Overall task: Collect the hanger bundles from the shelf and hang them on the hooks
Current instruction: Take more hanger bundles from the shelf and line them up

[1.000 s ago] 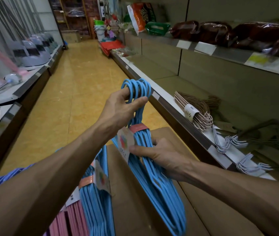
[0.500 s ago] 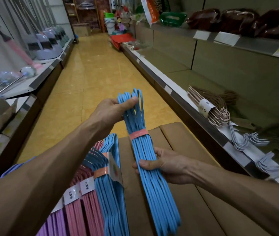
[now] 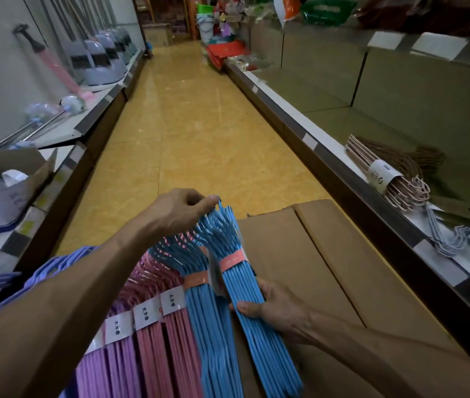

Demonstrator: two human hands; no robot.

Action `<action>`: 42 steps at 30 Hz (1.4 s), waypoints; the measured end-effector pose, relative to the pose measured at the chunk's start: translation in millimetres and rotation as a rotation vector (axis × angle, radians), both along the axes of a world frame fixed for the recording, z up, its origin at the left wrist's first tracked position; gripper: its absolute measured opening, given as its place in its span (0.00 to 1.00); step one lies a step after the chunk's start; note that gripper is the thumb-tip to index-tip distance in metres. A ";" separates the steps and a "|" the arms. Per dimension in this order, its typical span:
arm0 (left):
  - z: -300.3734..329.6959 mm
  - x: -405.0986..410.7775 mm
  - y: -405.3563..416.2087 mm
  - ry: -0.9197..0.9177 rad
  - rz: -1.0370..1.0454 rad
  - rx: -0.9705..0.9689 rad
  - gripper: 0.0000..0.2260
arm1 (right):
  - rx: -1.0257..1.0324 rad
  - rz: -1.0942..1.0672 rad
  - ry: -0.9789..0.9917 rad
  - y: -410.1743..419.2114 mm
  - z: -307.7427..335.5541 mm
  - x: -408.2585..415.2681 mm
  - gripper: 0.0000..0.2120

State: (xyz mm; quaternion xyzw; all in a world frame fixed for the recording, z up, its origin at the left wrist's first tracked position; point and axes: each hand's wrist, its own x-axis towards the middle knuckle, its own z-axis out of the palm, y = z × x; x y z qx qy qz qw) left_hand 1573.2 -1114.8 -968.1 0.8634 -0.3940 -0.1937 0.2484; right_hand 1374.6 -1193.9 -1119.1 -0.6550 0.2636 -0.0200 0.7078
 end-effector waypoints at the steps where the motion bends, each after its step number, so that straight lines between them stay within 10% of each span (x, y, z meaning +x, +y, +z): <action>1: -0.4 0.5 0.6 -0.033 0.003 0.022 0.23 | 0.007 -0.005 0.005 2.5 -3.8 1.2 0.11; 13: -10.6 3.7 2.3 -0.040 -0.006 0.052 0.20 | -0.106 0.116 0.122 4.8 -13.7 3.0 0.18; 30: 10.9 -84.4 -41.3 0.270 -0.047 -0.546 0.07 | -0.439 0.168 0.257 -60.2 59.6 -111.1 0.14; 42: 10.1 -141.1 -137.6 0.488 -0.075 -0.671 0.09 | -0.692 -0.283 0.274 -211.2 99.0 -165.9 0.13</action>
